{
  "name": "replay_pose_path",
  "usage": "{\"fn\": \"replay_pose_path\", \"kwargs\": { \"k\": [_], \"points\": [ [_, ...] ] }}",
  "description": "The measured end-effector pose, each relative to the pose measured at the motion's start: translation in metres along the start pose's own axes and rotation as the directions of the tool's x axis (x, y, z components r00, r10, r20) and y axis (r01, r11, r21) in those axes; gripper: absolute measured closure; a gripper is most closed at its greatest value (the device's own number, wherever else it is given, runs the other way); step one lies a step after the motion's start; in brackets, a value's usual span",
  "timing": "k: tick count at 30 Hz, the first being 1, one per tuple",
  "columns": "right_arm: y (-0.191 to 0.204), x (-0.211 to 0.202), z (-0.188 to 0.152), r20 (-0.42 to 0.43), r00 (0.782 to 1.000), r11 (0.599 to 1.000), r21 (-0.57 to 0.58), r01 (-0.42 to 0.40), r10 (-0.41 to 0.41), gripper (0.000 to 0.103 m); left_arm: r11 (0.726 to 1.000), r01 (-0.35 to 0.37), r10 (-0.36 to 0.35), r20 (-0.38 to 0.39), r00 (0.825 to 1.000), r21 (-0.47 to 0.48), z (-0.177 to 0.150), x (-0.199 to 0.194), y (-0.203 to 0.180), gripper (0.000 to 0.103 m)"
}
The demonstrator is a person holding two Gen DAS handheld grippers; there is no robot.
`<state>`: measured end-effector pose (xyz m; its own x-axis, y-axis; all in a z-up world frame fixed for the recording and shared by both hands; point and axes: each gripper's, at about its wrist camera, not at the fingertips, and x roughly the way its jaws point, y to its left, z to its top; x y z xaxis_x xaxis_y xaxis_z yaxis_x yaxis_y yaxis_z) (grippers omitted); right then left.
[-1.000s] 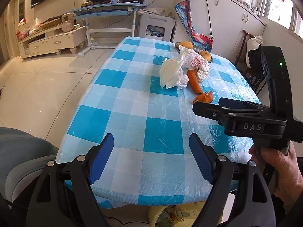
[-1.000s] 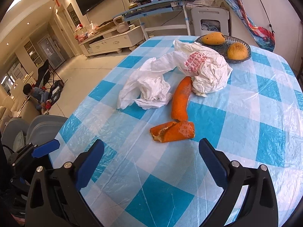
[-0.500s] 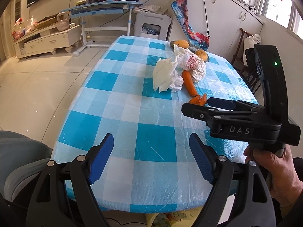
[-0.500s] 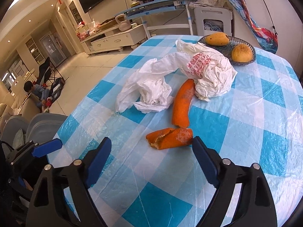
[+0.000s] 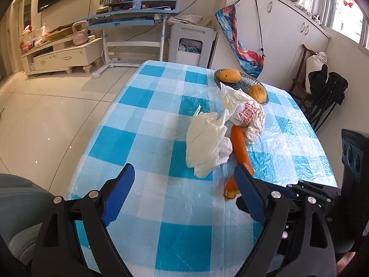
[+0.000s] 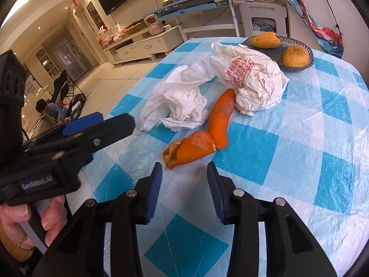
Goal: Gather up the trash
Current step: 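Grasp the orange peel with the right gripper while the left gripper grasps the white tissue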
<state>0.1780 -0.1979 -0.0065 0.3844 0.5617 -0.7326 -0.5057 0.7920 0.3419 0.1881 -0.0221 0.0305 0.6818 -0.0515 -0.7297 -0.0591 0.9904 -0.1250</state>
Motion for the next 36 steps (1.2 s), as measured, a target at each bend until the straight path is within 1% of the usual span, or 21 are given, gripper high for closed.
{"fn": "replay_pose_path", "kwargs": {
  "k": [2,3,6,8,9,10,12,13,16,18,19,20,21,22,26,29,31,32,33,34,36],
  "points": [
    [-0.001,-0.002,0.002,0.021,1.000,1.000,0.003,0.006,-0.006,0.041,1.000,-0.008,0.008,0.002,1.000,0.002,0.009,0.009,-0.005,0.017],
    [-0.002,-0.002,0.004,0.032,0.999,1.000,0.008,0.005,-0.005,0.039,1.000,-0.014,0.014,0.003,1.000,0.002,0.013,0.014,-0.007,0.017],
    [-0.001,0.003,0.010,0.035,0.999,1.000,0.014,-0.008,0.008,0.038,0.999,-0.031,0.031,-0.017,0.999,0.011,0.026,0.033,-0.011,0.016],
    [0.004,0.006,0.012,0.029,1.000,1.000,0.000,-0.009,0.009,0.038,1.000,-0.020,0.021,-0.040,0.999,0.013,0.032,0.047,-0.010,0.020],
    [0.006,0.009,0.014,0.025,1.000,1.000,-0.010,-0.007,0.007,0.038,1.000,0.002,-0.002,-0.061,0.998,0.005,0.034,0.054,-0.008,0.037],
    [0.008,0.011,0.015,0.021,1.000,1.000,-0.019,-0.006,0.007,0.038,1.000,0.023,-0.024,-0.085,0.996,-0.005,0.034,0.060,-0.006,0.058],
    [0.012,0.015,0.017,0.016,1.000,1.000,-0.030,-0.005,0.006,0.038,0.998,0.058,-0.061,-0.106,0.993,-0.027,0.033,0.065,0.000,0.081],
    [0.012,0.017,0.019,0.014,1.000,0.999,-0.033,-0.005,0.005,0.040,0.998,0.061,-0.063,-0.096,0.993,-0.025,0.031,0.063,0.002,0.086],
    [0.012,0.022,0.021,0.001,1.000,0.999,-0.033,-0.009,0.009,0.050,0.996,0.076,-0.079,-0.075,0.994,-0.035,0.024,0.052,0.012,0.094],
    [0.012,0.025,0.020,-0.008,1.000,0.999,-0.036,-0.014,0.013,0.060,0.996,0.080,-0.083,-0.060,0.995,-0.048,0.017,0.040,0.021,0.096],
    [0.013,0.027,0.019,-0.015,1.000,0.999,-0.037,-0.020,0.019,0.071,0.995,0.087,-0.090,-0.058,0.994,-0.057,0.013,0.034,0.027,0.096],
    [0.014,0.028,0.019,-0.022,0.999,0.999,-0.040,-0.024,0.023,0.077,0.994,0.092,-0.096,-0.056,0.994,-0.065,0.009,0.028,0.032,0.097],
    [0.015,0.028,0.017,-0.025,0.999,0.999,-0.046,-0.025,0.024,0.078,0.993,0.094,-0.098,-0.053,0.994,-0.069,0.004,0.022,0.037,0.097],
    [0.016,0.027,0.016,-0.027,0.999,0.998,-0.054,-0.029,0.028,0.082,0.993,0.097,-0.101,-0.054,0.993,-0.074,-0.002,0.016,0.042,0.098],
    [0.021,0.019,0.006,-0.041,0.999,0.997,-0.070,-0.038,0.035,0.083,0.988,0.117,-0.123,-0.060,0.991,-0.102,-0.025,-0.006,0.062,0.098],
    [0.023,0.009,-0.003,-0.043,0.998,0.997,-0.070,-0.038,0.035,0.083,0.986,0.134,-0.143,-0.088,0.986,-0.104,-0.040,-0.013,0.069,0.098],
    [0.023,0.004,-0.006,-0.039,0.998,0.997,-0.059,-0.042,0.040,0.083,0.990,0.108,-0.116,-0.090,0.989,-0.085,-0.049,-0.017,0.069,0.095],
    [0.022,0.001,-0.009,-0.034,0.998,0.998,-0.050,-0.046,0.045,0.083,0.992,0.099,-0.106,-0.091,0.990,-0.080,-0.052,-0.018,0.069,0.091],
    [0.023,-0.002,-0.012,-0.028,0.998,0.998,-0.041,-0.048,0.047,0.083,0.993,0.083,-0.090,-0.092,0.992,-0.082,-0.054,-0.019,0.070,0.077],
    [0.022,-0.005,-0.015,-0.021,0.999,0.998,-0.030,-0.050,0.050,0.083,0.994,0.058,-0.066,-0.089,0.994,-0.092,-0.054,-0.019,0.071,0.056],
    [0.020,-0.006,-0.018,-0.016,0.998,0.998,-0.010,-0.055,0.055,0.083,0.994,0.012,-0.019,-0.060,0.998,-0.111,-0.052,-0.022,0.072,0.037]
  ]
}}
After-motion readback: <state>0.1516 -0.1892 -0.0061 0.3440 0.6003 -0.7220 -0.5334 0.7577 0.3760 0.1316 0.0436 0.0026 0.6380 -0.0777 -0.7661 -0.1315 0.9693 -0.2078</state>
